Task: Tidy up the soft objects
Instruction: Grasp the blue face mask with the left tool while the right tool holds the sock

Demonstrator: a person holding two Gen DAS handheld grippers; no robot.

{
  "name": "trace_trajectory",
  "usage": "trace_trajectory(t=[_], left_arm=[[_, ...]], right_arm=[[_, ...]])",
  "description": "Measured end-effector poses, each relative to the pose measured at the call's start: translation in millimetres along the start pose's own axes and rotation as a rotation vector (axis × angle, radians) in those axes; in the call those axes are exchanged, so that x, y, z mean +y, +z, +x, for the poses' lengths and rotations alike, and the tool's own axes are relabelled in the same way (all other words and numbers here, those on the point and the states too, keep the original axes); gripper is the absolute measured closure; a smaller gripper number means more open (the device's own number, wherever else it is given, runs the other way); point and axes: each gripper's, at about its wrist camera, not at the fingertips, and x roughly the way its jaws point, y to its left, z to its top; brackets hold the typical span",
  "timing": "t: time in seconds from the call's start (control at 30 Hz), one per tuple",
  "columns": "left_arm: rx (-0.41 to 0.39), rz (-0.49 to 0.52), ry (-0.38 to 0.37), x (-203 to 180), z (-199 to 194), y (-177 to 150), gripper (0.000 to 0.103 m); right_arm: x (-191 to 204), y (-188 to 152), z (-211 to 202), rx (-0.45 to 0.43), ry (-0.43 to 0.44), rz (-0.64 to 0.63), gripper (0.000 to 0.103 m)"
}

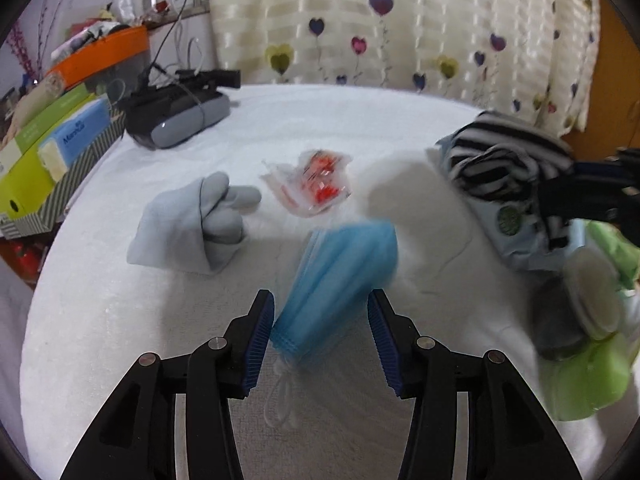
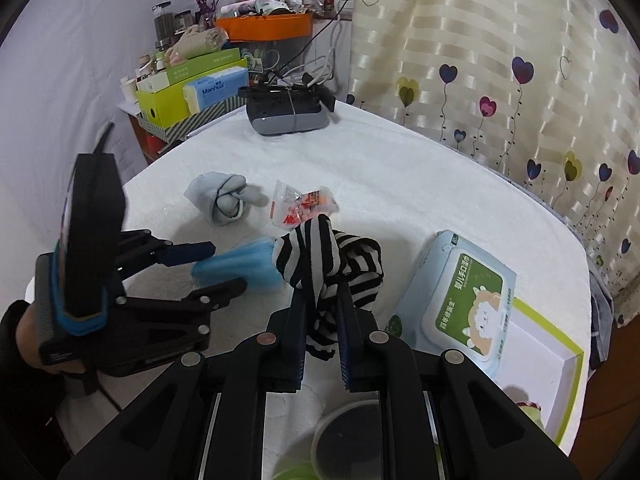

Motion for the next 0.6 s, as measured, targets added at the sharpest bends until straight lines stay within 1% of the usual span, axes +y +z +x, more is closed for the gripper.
trace_trajectory(t=[0.07,0.1,0.13,0.3,0.47,0.6], left_arm=[[0.016,-0.012,-0.003,1.4,5.2,-1.5,0.056],[0.022,-0.018,-0.001,2.1,6.7,-2.5,0.064],[0.023,-0.017,0.003,2.2,6.9,-3.2,0.078],[-0.002,-0.041,-0.022,2.4,-4.8,-5.1,0.081],[-0.068,-0.065,-0.034,0.3,-33.8,-6.6,0.082],[-0.120,-0.077,-0.061,-8.3,-63.7,-11.6,0.082]], right_arm=[[-2.4,-1.5,0.8,-0.002,0.007,0.006,0.089],[-3.4,-2.0,0.9,-0.004,0.009,0.009,0.089],[-4.1,-2.8,0.5,-0.007,0.012,0.011,0.089],[-4.4,-6.7,-7.5,-0.039,0.026,0.027,0.089],[-1.6,-15.9,-21.7,-0.077,0.038,0.044,0.089],[1.3,-26.8,-39.8,-0.122,0.058,0.072,0.089]])
